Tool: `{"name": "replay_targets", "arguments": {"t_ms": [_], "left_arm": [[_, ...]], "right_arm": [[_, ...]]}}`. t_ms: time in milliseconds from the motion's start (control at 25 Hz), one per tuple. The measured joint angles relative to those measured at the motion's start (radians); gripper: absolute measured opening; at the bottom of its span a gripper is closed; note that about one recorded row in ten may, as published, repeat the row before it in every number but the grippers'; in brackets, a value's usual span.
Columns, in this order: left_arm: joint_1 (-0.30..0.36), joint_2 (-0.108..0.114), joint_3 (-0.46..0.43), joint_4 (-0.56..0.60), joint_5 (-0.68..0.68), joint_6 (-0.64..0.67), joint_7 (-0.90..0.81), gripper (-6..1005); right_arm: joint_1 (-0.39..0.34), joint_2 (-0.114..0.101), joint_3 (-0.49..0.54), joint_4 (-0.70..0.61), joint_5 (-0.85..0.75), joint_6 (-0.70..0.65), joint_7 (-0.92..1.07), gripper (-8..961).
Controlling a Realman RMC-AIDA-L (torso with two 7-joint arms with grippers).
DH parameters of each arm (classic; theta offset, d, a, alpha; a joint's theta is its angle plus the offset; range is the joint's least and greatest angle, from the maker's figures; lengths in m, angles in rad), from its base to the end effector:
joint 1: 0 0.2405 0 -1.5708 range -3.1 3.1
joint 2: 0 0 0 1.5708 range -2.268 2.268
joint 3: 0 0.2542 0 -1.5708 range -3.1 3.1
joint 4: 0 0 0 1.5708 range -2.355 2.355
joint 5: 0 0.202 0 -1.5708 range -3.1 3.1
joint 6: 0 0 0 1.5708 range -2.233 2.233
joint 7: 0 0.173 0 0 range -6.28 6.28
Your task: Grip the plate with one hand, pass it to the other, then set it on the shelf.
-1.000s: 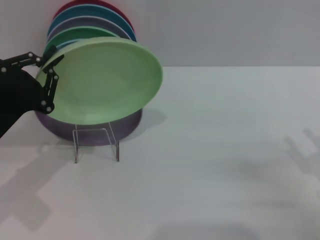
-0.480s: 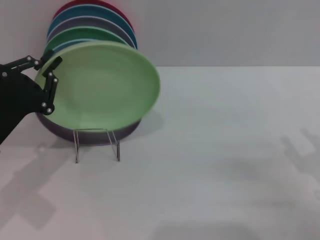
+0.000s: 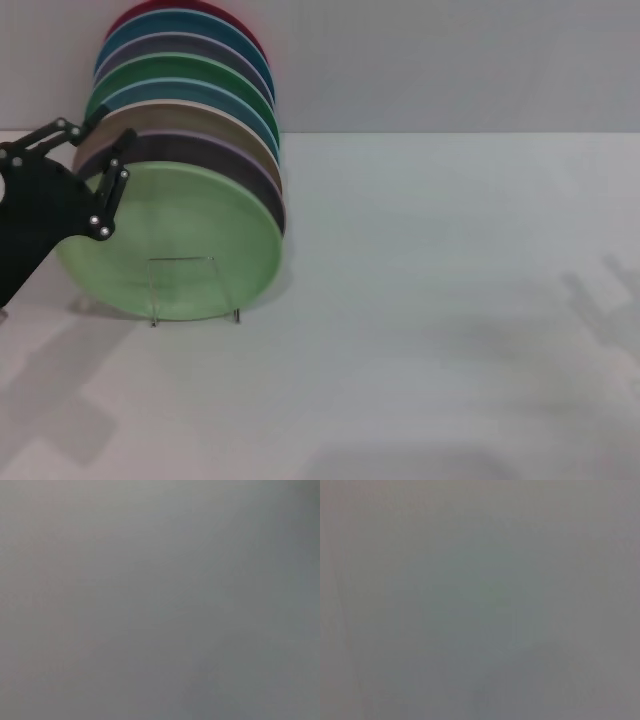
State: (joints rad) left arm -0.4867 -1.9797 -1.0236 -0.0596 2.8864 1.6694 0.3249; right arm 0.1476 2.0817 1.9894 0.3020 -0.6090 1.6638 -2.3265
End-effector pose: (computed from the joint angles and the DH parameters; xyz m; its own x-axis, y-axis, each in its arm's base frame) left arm -0.2471 0.3276 0.0194 0.7436 -0.6528 0.1450 -0.0248 -0.2437 -0.9695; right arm 0.2986 0.2606 0.0389 0.3292 0.1757 -0.9278 -0.7848 -0.4954 -0.3723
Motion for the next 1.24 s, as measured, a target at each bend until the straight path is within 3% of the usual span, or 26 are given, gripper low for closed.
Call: {"name": "replay_targets", "arguments": {"t_ms": [120,240,280,440,560,840,1240], "left_arm": [[0.043,-0.018,-0.044,-0.024,-0.002,0.039,0.031,247],[0.132,-0.052,-0.166,-0.083,-0.002,0.106,0.059,266],[0.189,-0.070,-0.245,-0.133,-0.003,0.143,0.037,273],[0.247,-0.087,-0.349,-0.178,-0.002,0.160,-0.054,447],[0.258,-0.089,-0.425,-0.128,-0.004,0.142,-0.195,553],[0.260,-0.096,-0.482,-0.076,-0.007,0.080,-0.288,808],[0.270,-0.099,-0.463,-0.057,-0.005,0.042,-0.308,808]], "right_arm": [[0.000,0.000,0.004,0.000,0.001,0.006,-0.020,732],[-0.002,0.000,0.003,0.000,0.004,0.012,-0.061,733],[-0.002,0.004,0.002,-0.005,0.007,0.018,-0.130,733],[0.009,0.008,0.005,-0.031,0.018,0.018,-0.236,734],[0.042,0.010,0.005,-0.094,0.025,0.014,-0.409,735],[0.076,0.010,0.011,-0.152,0.040,0.014,-0.501,737],[0.031,0.011,0.007,-0.151,0.073,0.039,-0.486,756]]}}
